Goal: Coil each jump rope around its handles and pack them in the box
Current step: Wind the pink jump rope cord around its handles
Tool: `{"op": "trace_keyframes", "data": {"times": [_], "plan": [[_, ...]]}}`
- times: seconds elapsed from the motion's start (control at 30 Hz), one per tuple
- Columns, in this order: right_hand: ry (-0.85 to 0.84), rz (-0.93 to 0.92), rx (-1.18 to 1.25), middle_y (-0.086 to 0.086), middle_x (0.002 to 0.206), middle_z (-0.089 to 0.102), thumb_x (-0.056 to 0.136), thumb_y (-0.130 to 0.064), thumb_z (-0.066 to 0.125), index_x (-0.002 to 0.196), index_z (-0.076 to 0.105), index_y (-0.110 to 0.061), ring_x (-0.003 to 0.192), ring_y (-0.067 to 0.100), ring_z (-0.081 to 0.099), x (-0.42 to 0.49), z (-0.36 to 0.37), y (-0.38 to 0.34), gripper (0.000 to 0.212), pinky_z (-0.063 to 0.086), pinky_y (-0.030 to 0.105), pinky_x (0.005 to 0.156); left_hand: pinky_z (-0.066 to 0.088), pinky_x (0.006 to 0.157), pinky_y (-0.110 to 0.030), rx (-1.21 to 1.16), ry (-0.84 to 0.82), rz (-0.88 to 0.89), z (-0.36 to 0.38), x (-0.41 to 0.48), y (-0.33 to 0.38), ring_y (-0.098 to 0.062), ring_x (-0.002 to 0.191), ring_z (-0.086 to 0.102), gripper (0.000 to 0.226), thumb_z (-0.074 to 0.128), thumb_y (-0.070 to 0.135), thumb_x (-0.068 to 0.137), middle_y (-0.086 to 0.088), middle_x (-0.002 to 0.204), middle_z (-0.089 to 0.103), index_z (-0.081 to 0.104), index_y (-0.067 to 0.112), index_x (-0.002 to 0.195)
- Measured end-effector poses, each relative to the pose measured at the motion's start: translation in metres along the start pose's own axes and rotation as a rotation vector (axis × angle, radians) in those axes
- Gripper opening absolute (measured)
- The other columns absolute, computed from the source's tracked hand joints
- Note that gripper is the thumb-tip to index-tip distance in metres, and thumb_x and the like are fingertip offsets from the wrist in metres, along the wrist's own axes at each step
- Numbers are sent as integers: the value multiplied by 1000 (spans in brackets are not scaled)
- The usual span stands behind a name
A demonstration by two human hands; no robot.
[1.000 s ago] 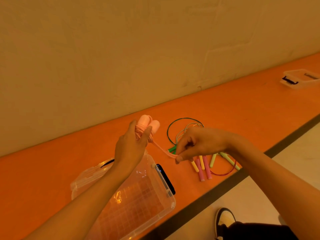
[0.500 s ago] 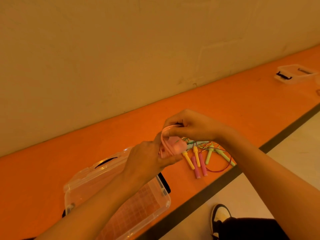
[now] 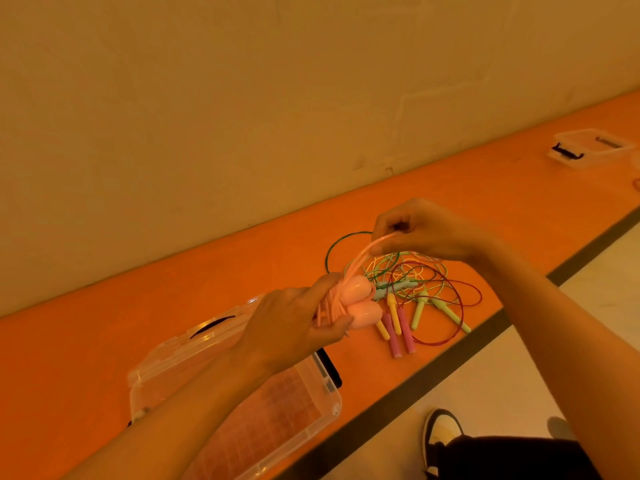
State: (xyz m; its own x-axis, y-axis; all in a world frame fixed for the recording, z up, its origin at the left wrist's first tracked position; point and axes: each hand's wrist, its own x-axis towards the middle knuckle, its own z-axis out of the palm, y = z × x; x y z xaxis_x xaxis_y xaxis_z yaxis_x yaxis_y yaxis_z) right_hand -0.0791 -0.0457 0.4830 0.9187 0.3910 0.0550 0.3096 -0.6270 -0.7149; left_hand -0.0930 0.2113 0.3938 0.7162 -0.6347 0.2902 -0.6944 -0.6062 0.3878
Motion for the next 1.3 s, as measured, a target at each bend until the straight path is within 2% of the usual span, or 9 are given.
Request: {"op": "trace_keyframes", "data": {"times": [0.1, 0.3, 0.47, 0.63, 0.83, 1.0, 1.1, 1.2, 1.3], "plan": [[-5, 44, 27, 15, 83, 71, 80, -41, 71, 84, 76, -26, 80, 40, 62, -9, -13, 9, 17, 48, 51, 66, 40, 50, -30, 16, 6, -41, -1, -2, -7, -11, 57, 52, 73, 37, 76, 85, 7, 70, 58, 41, 34, 144], [75, 19, 99, 17, 80, 69, 76, -58, 70, 85, 78, -34, 69, 36, 58, 2, 2, 6, 27, 44, 50, 59, 40, 57, -22, 133, -175, 86, -2, -7, 11, -7, 63, 47, 83, 32, 78, 87, 15, 72, 43, 25, 31, 155], [170, 40, 179, 24, 77, 65, 75, -42, 73, 83, 79, -20, 61, 22, 43, 11, 19, -6, 24, 34, 32, 55, 50, 57, -28, -4, -175, 103, -3, -5, 26, -7, 63, 53, 76, 48, 70, 89, 17, 82, 48, 33, 23, 147], [262, 124, 332, 27, 78, 64, 74, -35, 76, 85, 81, -19, 68, 19, 45, 10, 21, 6, 20, 36, 27, 58, 47, 49, -23, -161, -33, 71, -12, -5, 20, -6, 53, 56, 99, 55, 68, 83, 9, 71, 60, -9, 44, 153], [183, 176, 368, 12, 77, 70, 72, -36, 77, 85, 80, -14, 70, 19, 48, 17, 42, 6, 26, 40, 34, 63, 42, 52, -20, -18, -104, 259, -4, -7, 20, -3, 64, 50, 70, 45, 66, 92, 12, 84, 61, 26, 34, 152], [158, 200, 345, 7, 89, 76, 79, -26, 79, 88, 80, -13, 80, 28, 60, 24, 56, 2, 16, 49, 40, 75, 47, 57, -29, -62, -195, 286, -6, -10, 24, -1, 67, 38, 74, 47, 70, 91, 6, 90, 64, 31, 32, 153], [173, 222, 383, 3, 87, 77, 79, -22, 79, 87, 80, -13, 76, 16, 58, 24, 57, 0, 12, 48, 33, 71, 37, 60, -22, -89, -204, 300, -7, -12, 26, 6, 75, 30, 86, 59, 70, 84, 4, 101, 67, 32, 28, 154], [172, 225, 386, 1, 86, 77, 80, -21, 79, 87, 80, -13, 74, 10, 61, 24, 59, 1, 11, 48, 28, 70, 43, 60, -24, -62, -244, 326, -6, -11, 26, 4, 71, 36, 88, 60, 71, 83, 3, 97, 68, 32, 28, 153], [137, 216, 378, 4, 89, 76, 74, -30, 79, 85, 80, -17, 87, 27, 66, 23, 58, 4, 17, 53, 42, 79, 50, 61, -29, -27, -272, 316, -6, -10, 20, -2, 68, 47, 86, 50, 76, 84, 5, 92, 68, 27, 33, 154]]}}
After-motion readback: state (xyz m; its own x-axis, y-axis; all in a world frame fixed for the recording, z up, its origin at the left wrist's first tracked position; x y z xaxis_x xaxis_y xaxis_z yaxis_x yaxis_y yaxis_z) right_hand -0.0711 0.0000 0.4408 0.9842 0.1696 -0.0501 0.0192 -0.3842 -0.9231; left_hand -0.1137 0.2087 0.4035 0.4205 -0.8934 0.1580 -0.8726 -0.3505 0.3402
